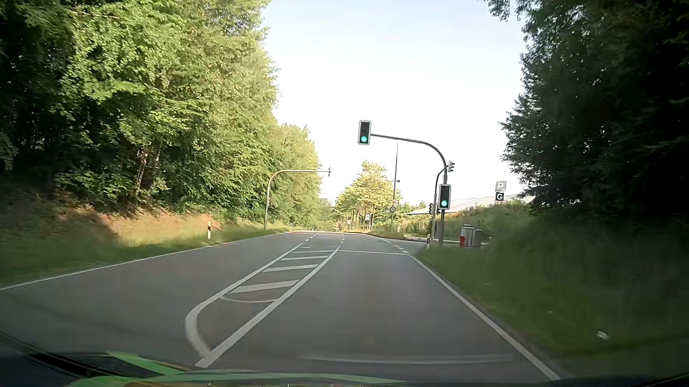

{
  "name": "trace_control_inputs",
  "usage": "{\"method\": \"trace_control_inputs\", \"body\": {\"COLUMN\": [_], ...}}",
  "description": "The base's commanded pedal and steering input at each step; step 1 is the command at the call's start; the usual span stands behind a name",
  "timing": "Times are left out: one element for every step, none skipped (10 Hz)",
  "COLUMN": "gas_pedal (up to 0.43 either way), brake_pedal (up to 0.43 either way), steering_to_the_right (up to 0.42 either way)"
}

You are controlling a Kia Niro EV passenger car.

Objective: Follow the waypoints while adhering to traffic rules and regulations

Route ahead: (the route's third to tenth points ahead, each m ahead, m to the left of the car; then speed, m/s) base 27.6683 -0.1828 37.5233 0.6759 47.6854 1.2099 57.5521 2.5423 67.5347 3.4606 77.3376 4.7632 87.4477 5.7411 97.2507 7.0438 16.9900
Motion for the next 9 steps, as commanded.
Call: {"method": "trace_control_inputs", "body": {"gas_pedal": [0.177,0.177,0.177,0.177,0.177,0.177,0.177,0.177,0.177], "brake_pedal": [0.0,0.0,0.0,0.0,0.0,0.0,0.0,0.0,0.0], "steering_to_the_right": [-0.001,-0.002,-0.003,-0.003,-0.004,-0.004,-0.006,-0.007,-0.008]}}
